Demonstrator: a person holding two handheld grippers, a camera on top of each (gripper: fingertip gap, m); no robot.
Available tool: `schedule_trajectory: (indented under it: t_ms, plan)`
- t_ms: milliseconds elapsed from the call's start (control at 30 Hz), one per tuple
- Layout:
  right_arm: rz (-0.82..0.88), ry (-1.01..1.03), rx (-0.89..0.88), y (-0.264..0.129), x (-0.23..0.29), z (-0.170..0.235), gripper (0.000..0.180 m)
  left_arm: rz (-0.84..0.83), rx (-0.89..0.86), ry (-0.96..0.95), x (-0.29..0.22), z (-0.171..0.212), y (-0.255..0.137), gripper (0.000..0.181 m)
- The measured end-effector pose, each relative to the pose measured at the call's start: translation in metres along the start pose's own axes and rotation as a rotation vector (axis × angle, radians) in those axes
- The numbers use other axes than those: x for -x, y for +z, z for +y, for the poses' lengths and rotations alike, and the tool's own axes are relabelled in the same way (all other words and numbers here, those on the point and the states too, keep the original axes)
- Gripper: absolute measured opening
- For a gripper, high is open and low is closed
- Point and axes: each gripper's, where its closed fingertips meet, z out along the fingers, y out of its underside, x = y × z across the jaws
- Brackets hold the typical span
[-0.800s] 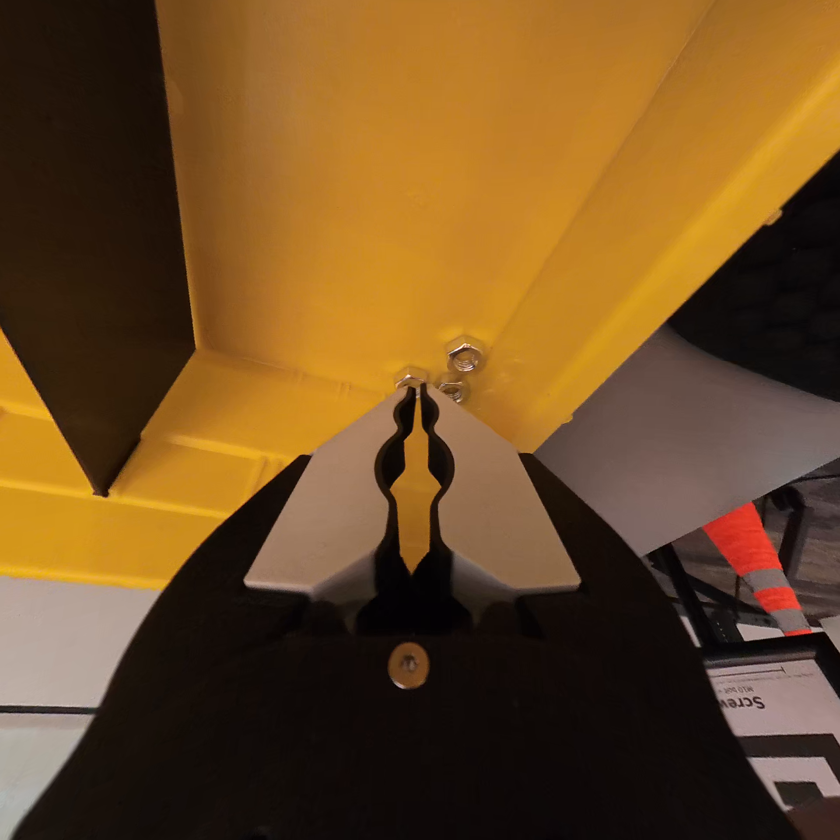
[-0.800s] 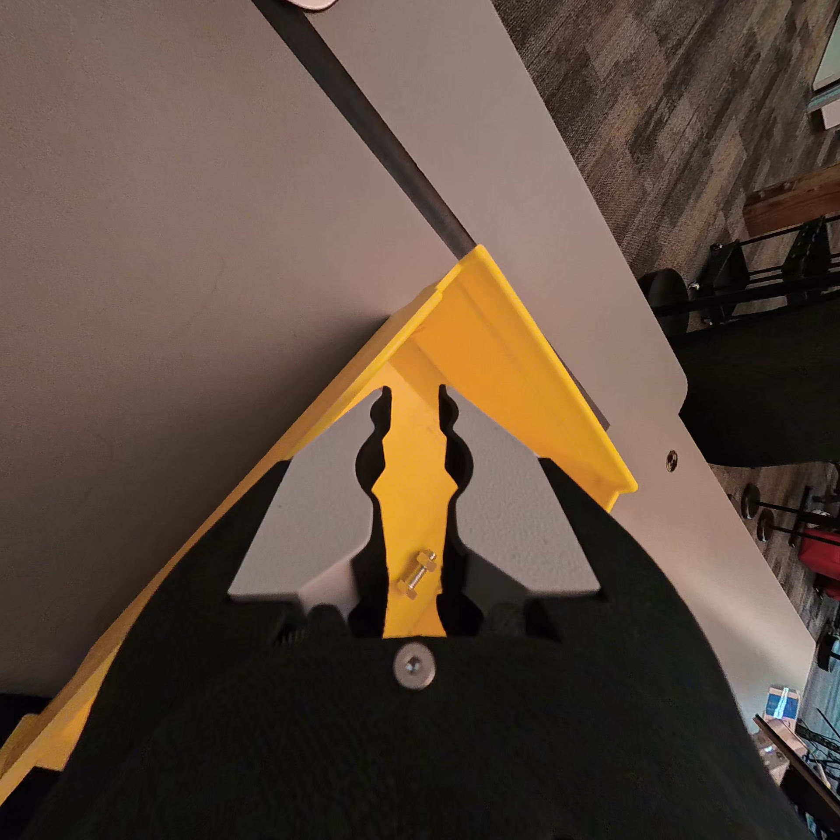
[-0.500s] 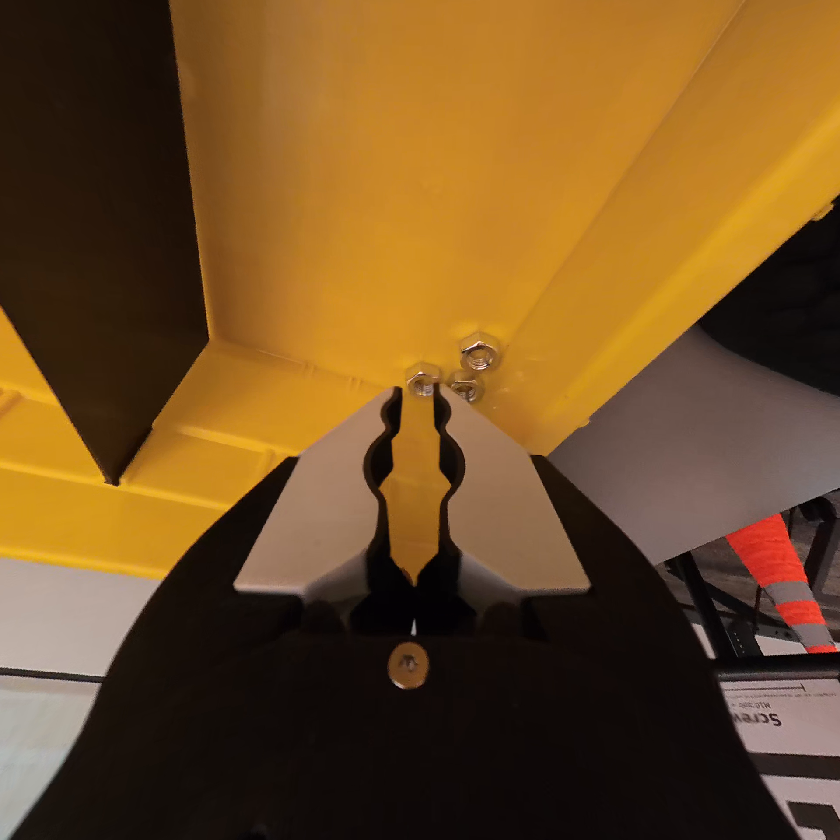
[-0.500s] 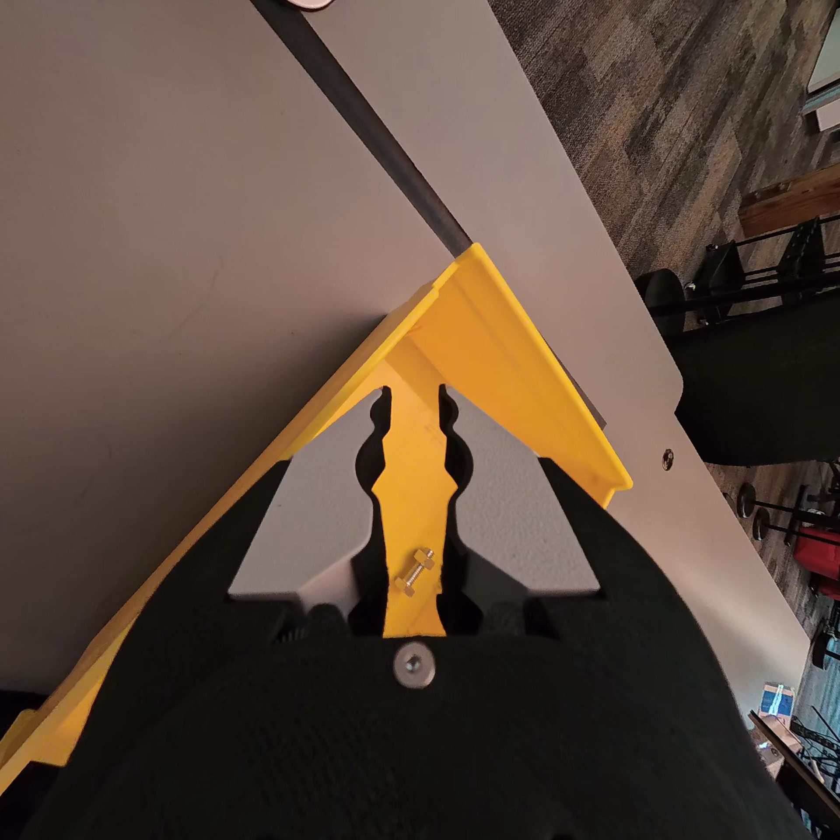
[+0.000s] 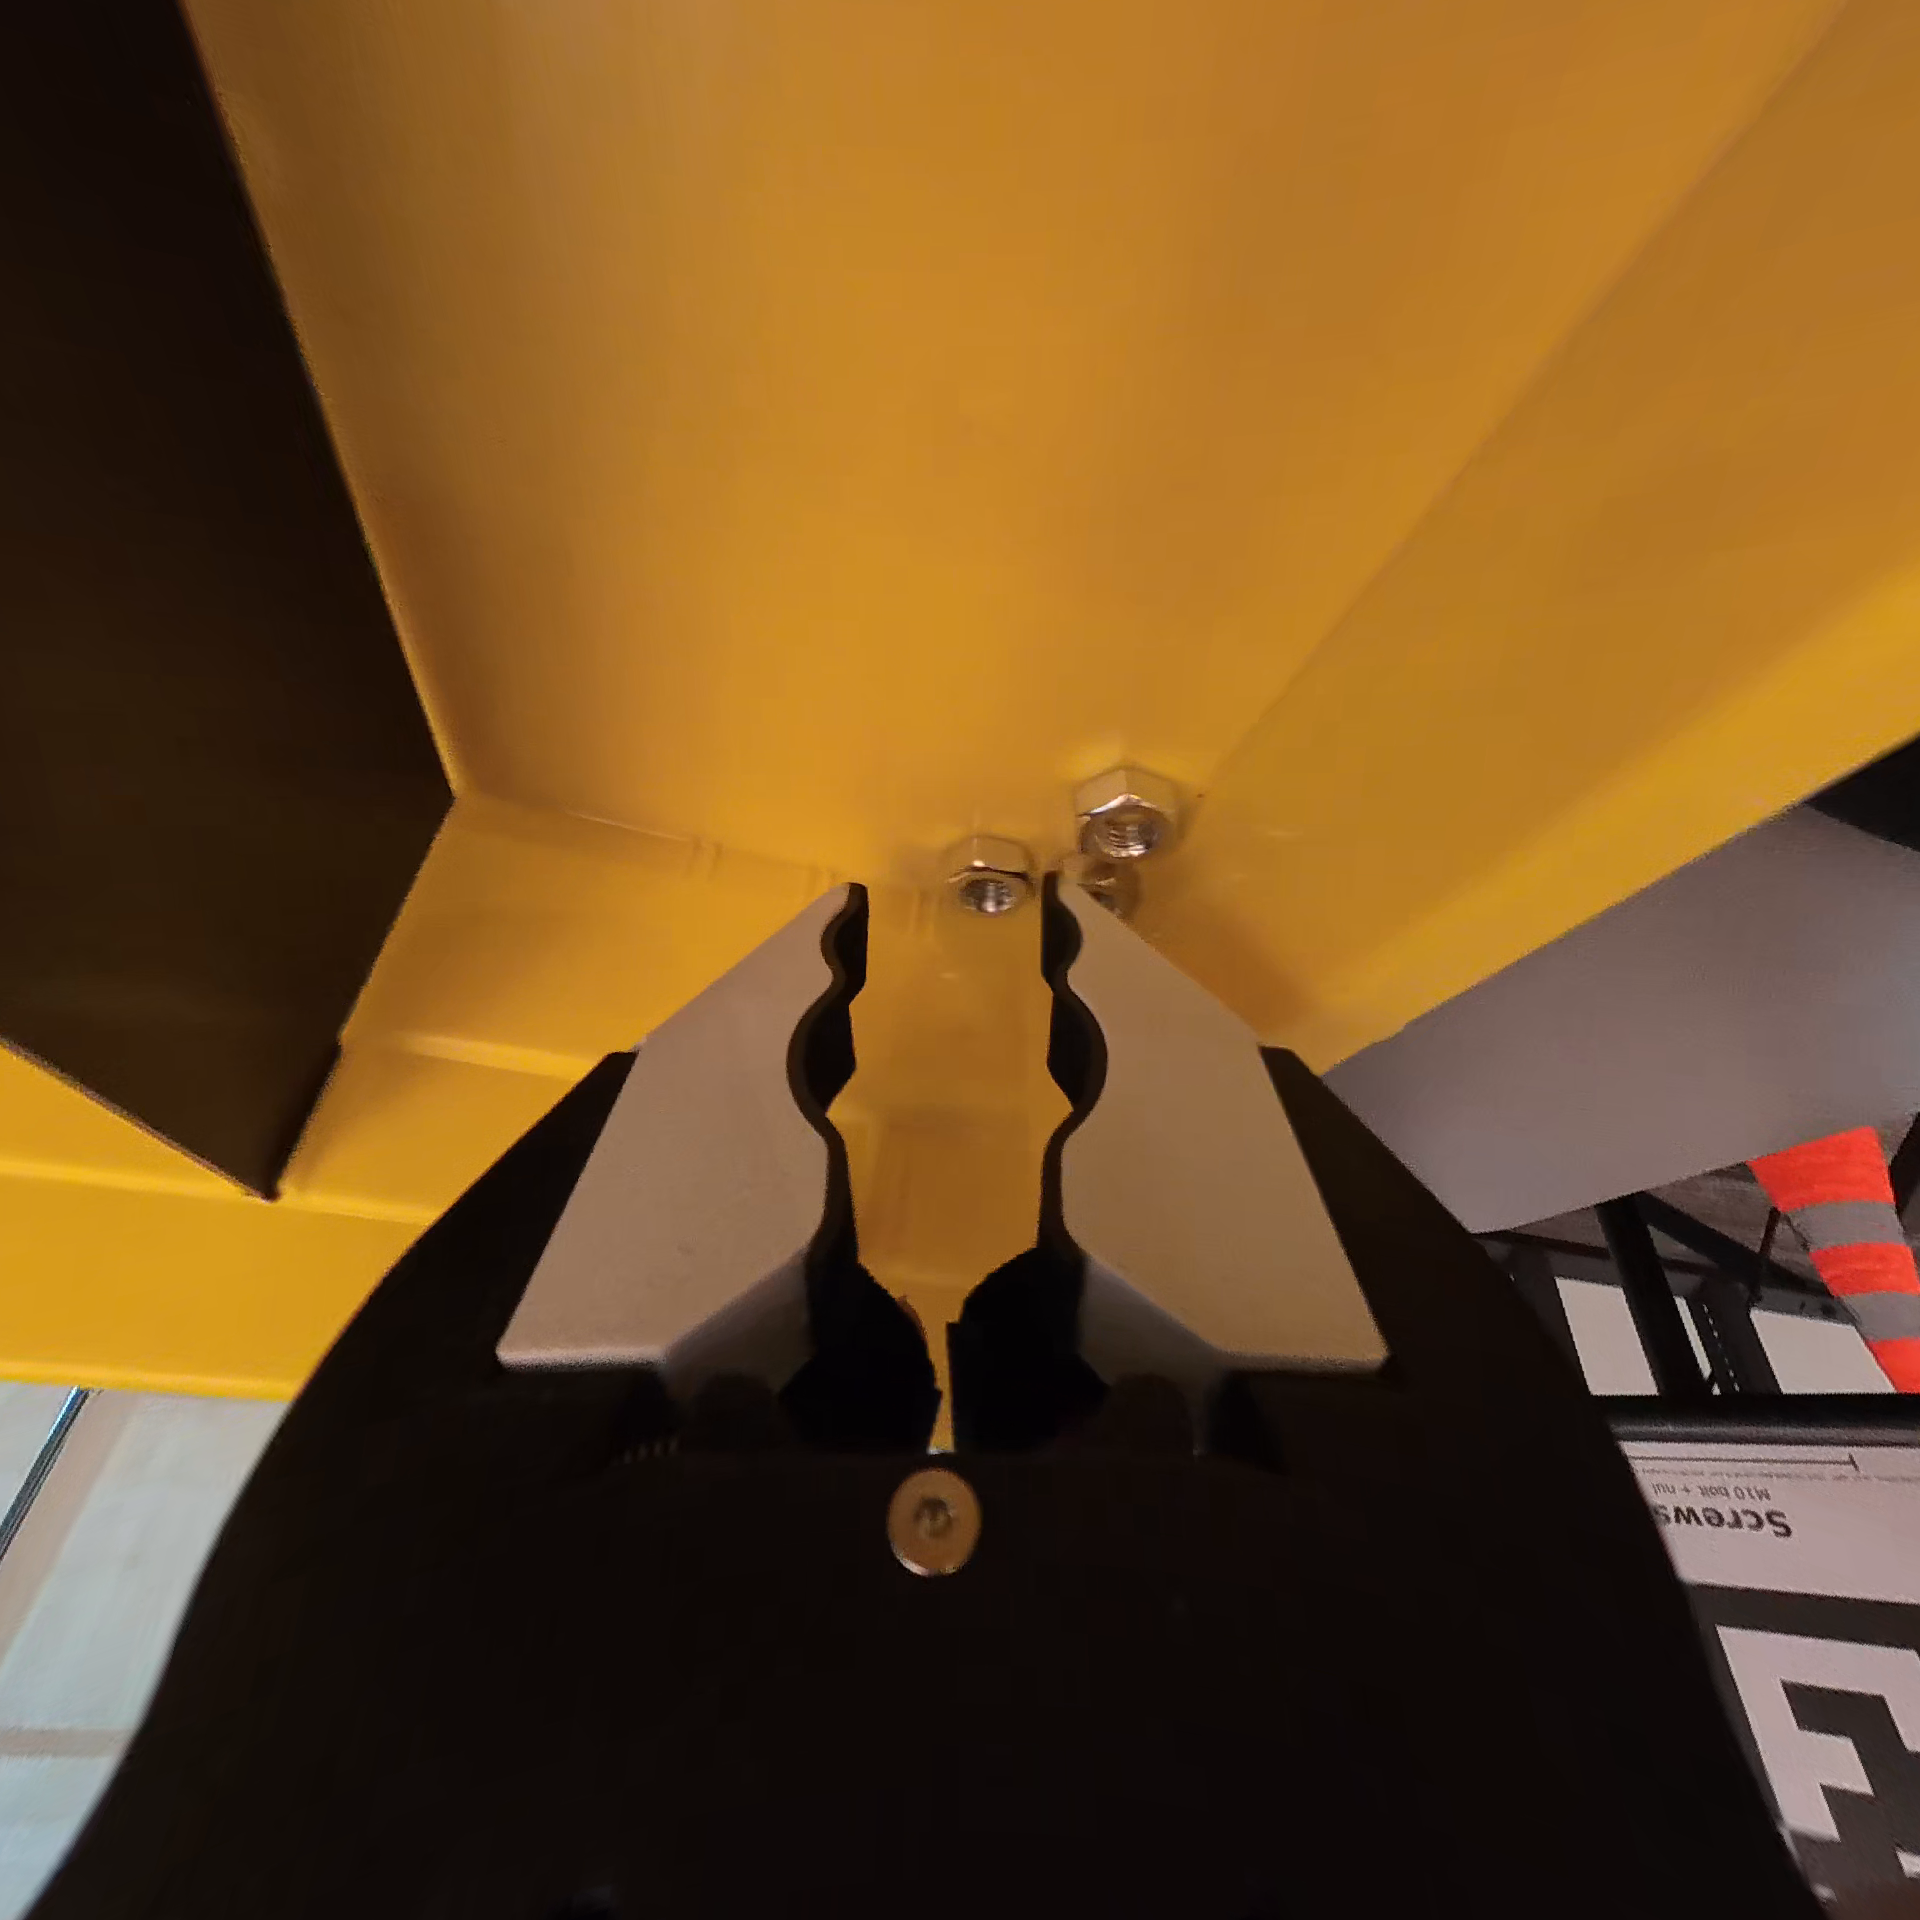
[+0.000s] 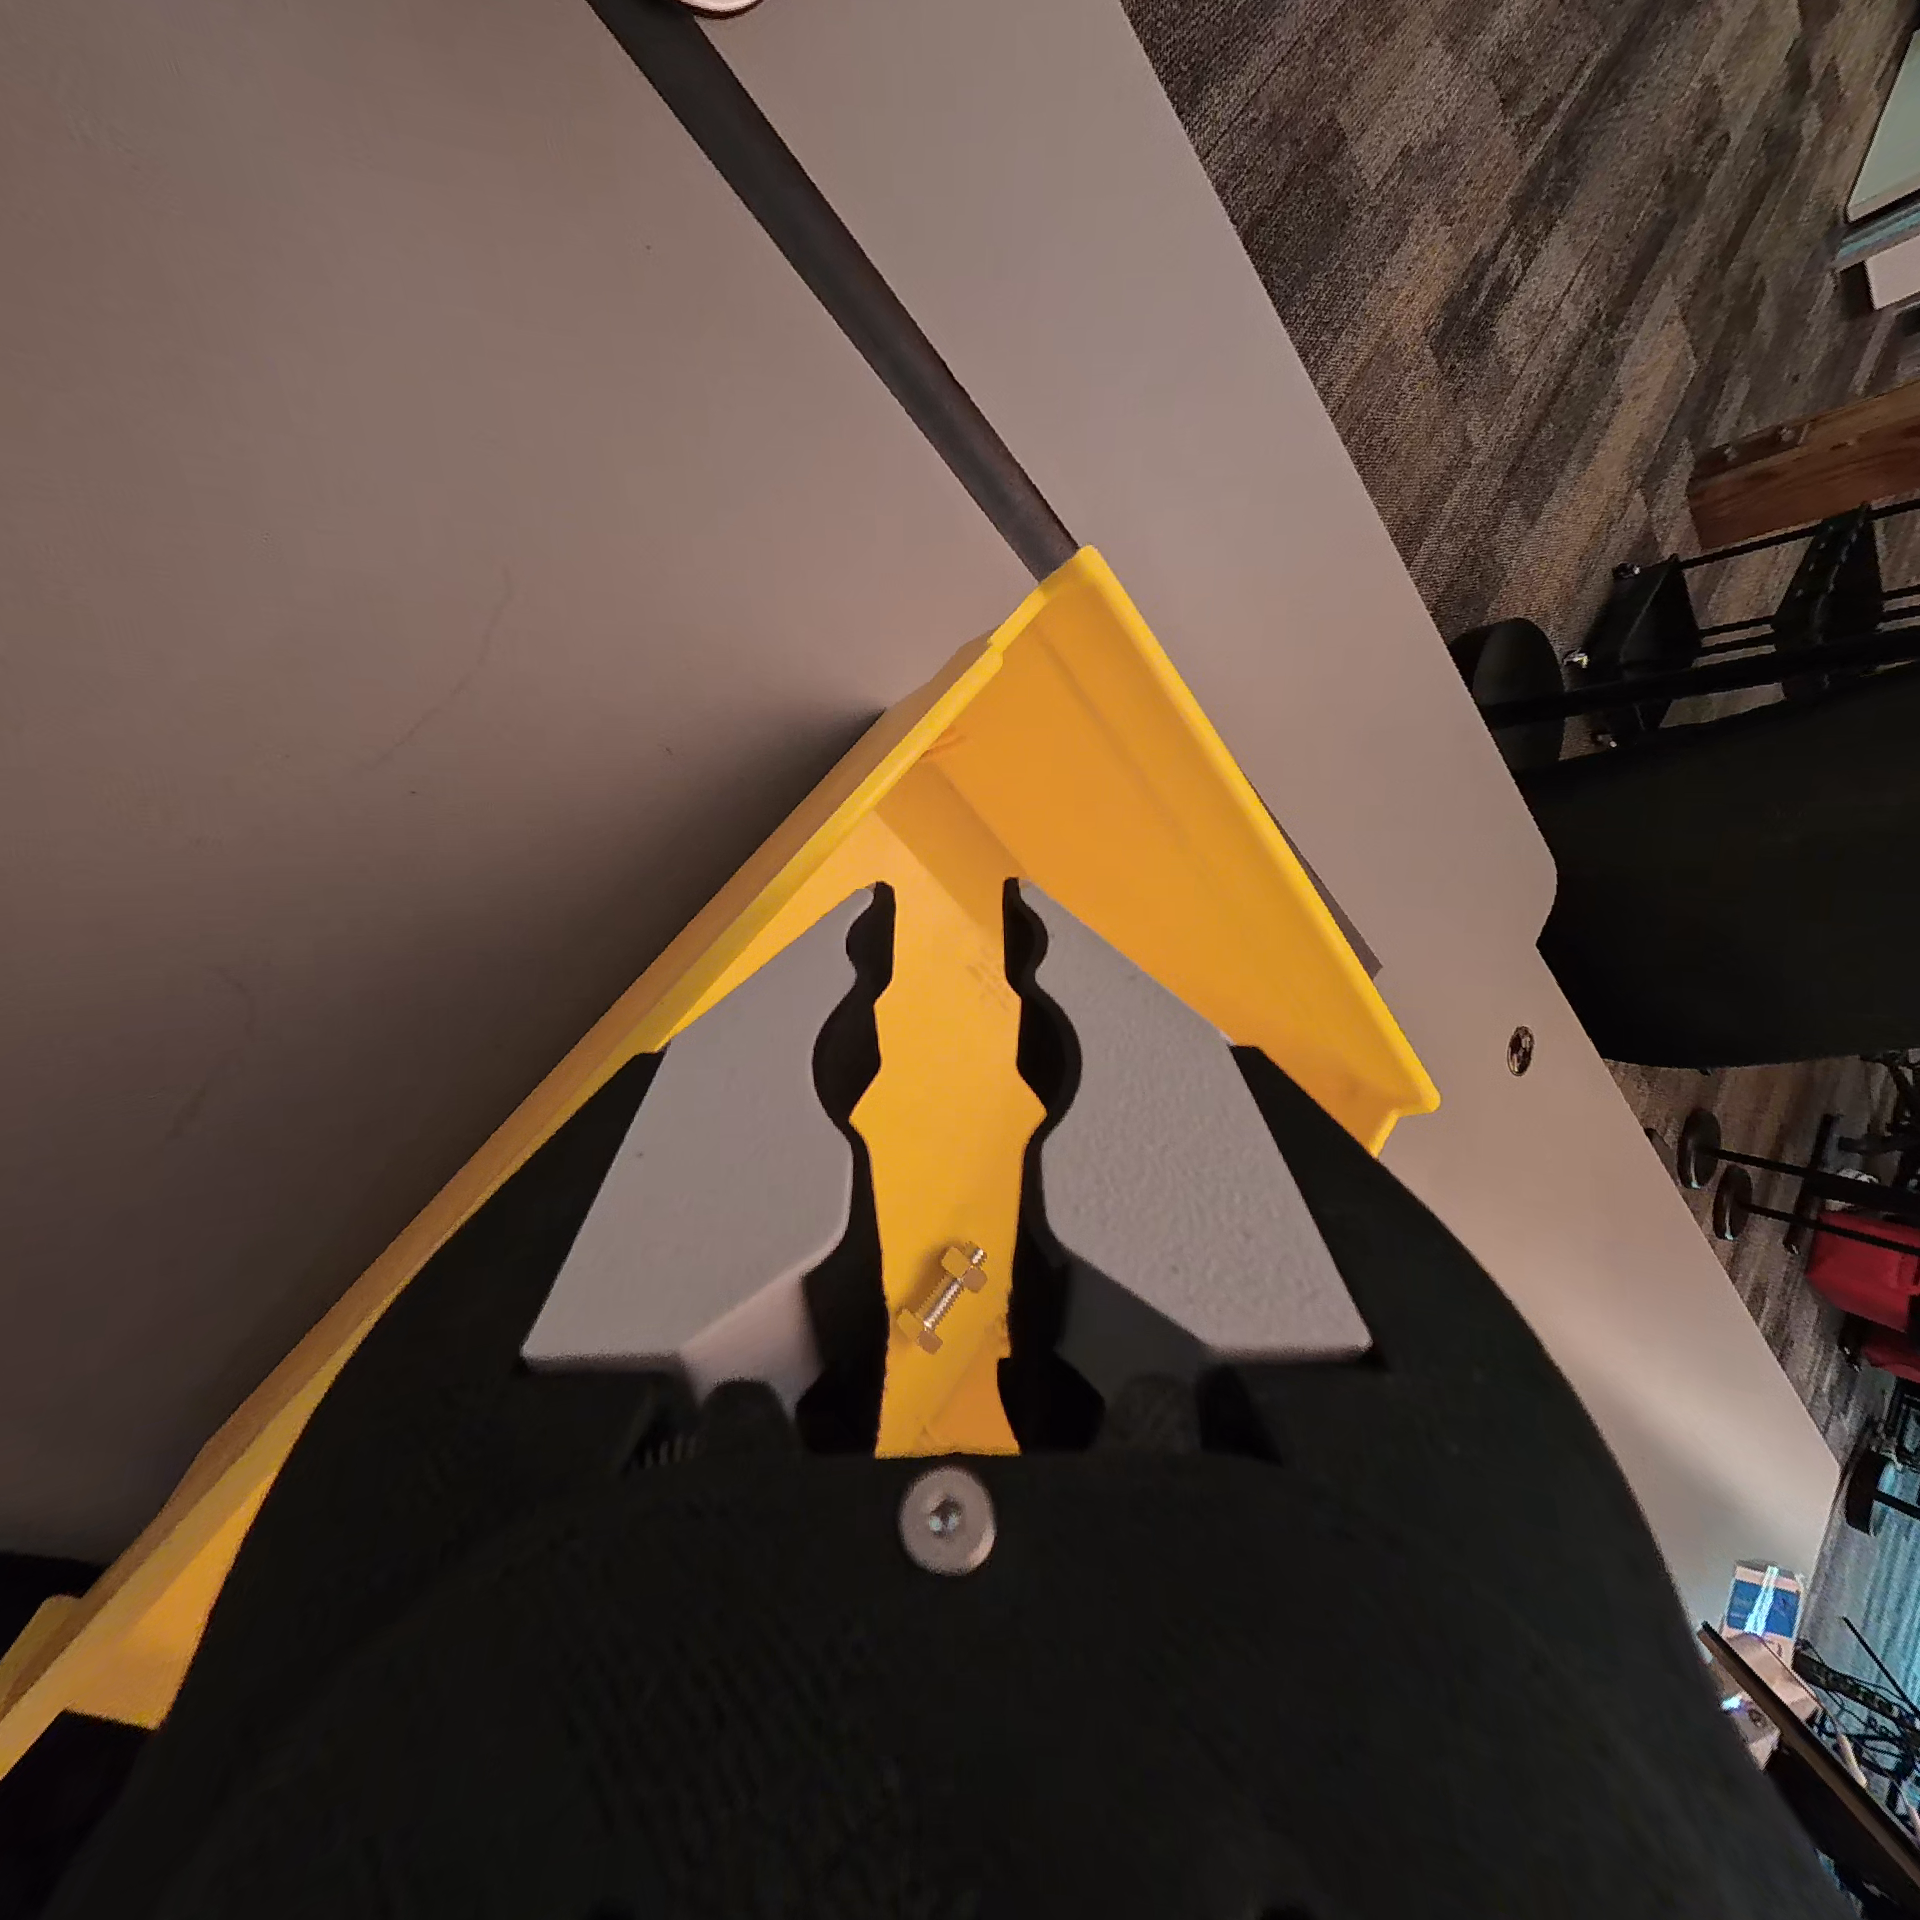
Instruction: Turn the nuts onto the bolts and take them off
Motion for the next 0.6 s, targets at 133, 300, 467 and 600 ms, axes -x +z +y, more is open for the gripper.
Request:
schedule_trajectory:
  t_ms: [133, 300, 467, 600]
  plan:
    - [-0.006, -0.014, 0.005, 0.0, 0.003, 0.0, 0.02, 0.012, 0.004, -0.029, 0.001, -0.001, 0.005, 0.022]
    - [-0.008, -0.025, 0.008, -0.001, 0.004, 0.001, 0.02, 0.035, 0.026, -0.04, -0.002, 0.0, 0.008, 0.022]
    - [-0.011, -0.029, 0.005, -0.002, 0.004, 0.0, 0.02, 0.024, 0.06, -0.039, -0.001, 0.002, 0.007, 0.015]
    - [-0.015, -0.034, 0.008, -0.002, 0.006, 0.0, 0.02, 0.035, -0.037, -0.05, -0.001, -0.012, -0.004, 0.015]
